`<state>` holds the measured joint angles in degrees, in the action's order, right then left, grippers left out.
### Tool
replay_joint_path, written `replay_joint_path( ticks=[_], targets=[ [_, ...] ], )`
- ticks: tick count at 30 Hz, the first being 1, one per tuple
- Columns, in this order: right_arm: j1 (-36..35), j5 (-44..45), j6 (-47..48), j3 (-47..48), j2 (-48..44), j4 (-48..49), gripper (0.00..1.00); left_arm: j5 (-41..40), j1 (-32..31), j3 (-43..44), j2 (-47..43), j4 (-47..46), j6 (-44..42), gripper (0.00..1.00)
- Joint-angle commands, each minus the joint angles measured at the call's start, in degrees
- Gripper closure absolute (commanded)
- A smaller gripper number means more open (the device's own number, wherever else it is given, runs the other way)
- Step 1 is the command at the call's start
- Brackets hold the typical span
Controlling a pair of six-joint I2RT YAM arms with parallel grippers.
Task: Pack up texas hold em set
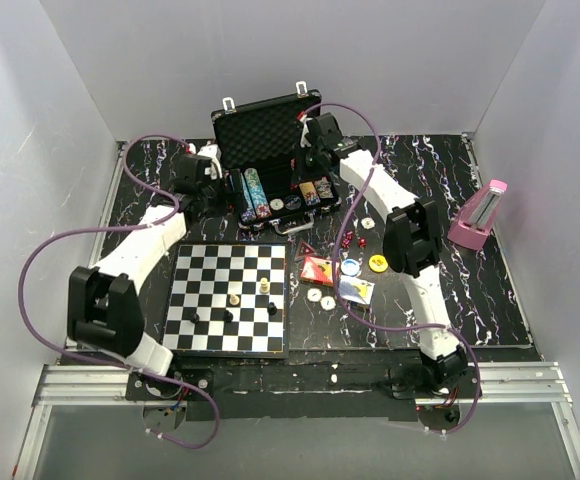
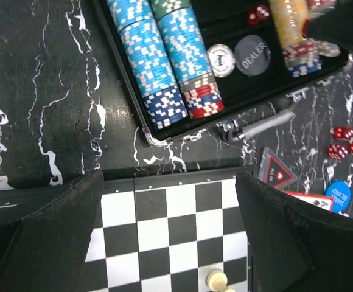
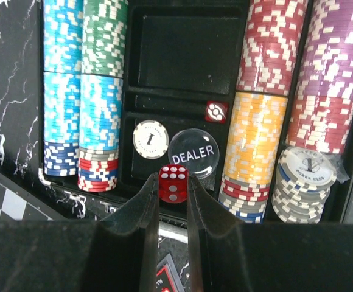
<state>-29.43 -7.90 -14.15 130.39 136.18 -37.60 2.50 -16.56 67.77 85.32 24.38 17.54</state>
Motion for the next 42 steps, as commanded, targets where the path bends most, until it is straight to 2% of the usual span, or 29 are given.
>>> replay_joint_path(
  ticks=[1, 5, 13, 17, 22, 31, 36, 39, 41, 42],
  targets=[
    [-0.2, 0.6, -2.8, -8.6, -7.0, 8.9, 0.99, -1.7, 2.3, 3.5, 5.5, -0.5, 6.6, 0.14],
    [-0.2, 1.9, -2.5, -14.4, -13.2, 9.7, 0.99, -6.1, 3.2, 5.8, 10.3, -2.8, 8.5, 0.30],
    [-0.2, 3.6, -1.8, -28.6, -27.5, 11.1, 0.99, -6.8, 3.5, 14.0, 22.6, -2.8, 10.7, 0.56],
    [-0.2, 4.5, -1.2, -33.8, -33.3, 11.3, 0.99, -7.5, 3.7, 16.8, 26.5, -2.3, 10.5, 0.63],
    [-0.1, 5.0, -0.9, -38.8, -38.4, 11.9, 0.99, -8.1, 3.9, 18.8, 29.6, -1.6, 10.1, 0.65],
    [-0.2, 6.2, -0.8, -42.0, -41.8, 11.6, 0.99, -6.4, 4.1, 21.1, 34.2, -0.2, 8.0, 0.74],
    [-0.1, 6.3, -0.9, -42.6, -42.6, 11.7, 0.99, -2.5, 4.1, 21.5, 36.1, 0.4, 5.9, 0.77],
    [-0.2, 6.7, -1.1, -43.1, -43.3, 11.8, 0.99, 2.5, 4.1, 22.1, 37.5, 0.9, 5.1, 0.86],
    [-0.1, 6.8, -1.3, -43.7, -43.6, 11.9, 0.99, 5.0, 3.9, 21.8, 37.6, 0.8, 5.0, 1.00],
    [-0.2, 7.0, -1.4, -44.1, -44.1, 11.9, 0.99, 6.2, 3.8, 21.4, 37.8, 0.8, 4.7, 1.00]
  ],
)
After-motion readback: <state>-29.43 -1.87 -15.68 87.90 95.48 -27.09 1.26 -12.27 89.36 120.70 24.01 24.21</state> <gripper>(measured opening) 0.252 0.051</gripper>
